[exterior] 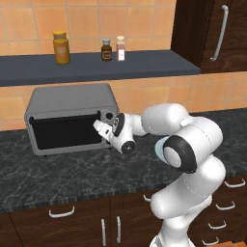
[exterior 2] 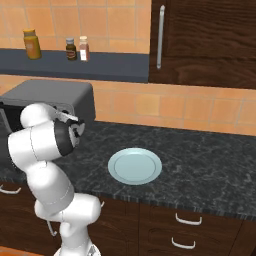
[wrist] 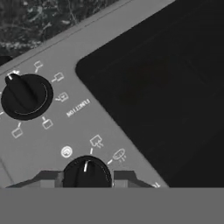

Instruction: Pick up the kebab skewer and baguette bread, and place them inside the toaster oven. Close the toaster oven door and start by setting the timer.

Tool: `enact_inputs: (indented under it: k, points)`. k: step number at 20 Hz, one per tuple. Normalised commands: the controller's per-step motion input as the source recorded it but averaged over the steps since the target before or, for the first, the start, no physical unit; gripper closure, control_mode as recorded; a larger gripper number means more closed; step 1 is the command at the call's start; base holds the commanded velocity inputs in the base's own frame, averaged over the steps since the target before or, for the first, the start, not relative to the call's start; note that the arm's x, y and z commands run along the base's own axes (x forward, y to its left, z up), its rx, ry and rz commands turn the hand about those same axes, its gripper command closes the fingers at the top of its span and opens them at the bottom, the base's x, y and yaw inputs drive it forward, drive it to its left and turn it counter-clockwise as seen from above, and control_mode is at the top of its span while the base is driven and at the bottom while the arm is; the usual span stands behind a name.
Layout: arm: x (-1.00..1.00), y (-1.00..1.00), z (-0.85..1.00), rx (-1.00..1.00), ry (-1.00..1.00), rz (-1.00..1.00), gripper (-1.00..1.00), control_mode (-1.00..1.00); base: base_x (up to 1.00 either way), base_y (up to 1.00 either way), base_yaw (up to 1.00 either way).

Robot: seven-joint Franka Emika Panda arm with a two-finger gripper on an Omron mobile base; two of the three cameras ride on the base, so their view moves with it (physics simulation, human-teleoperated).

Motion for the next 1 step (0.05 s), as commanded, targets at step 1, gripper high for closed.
enact_inputs:
  k: [1]
  points:
    - [0.28,0.00,0.16,0.13,-0.36,0.00,1.00,-1.00,0.00,0.00,0.00]
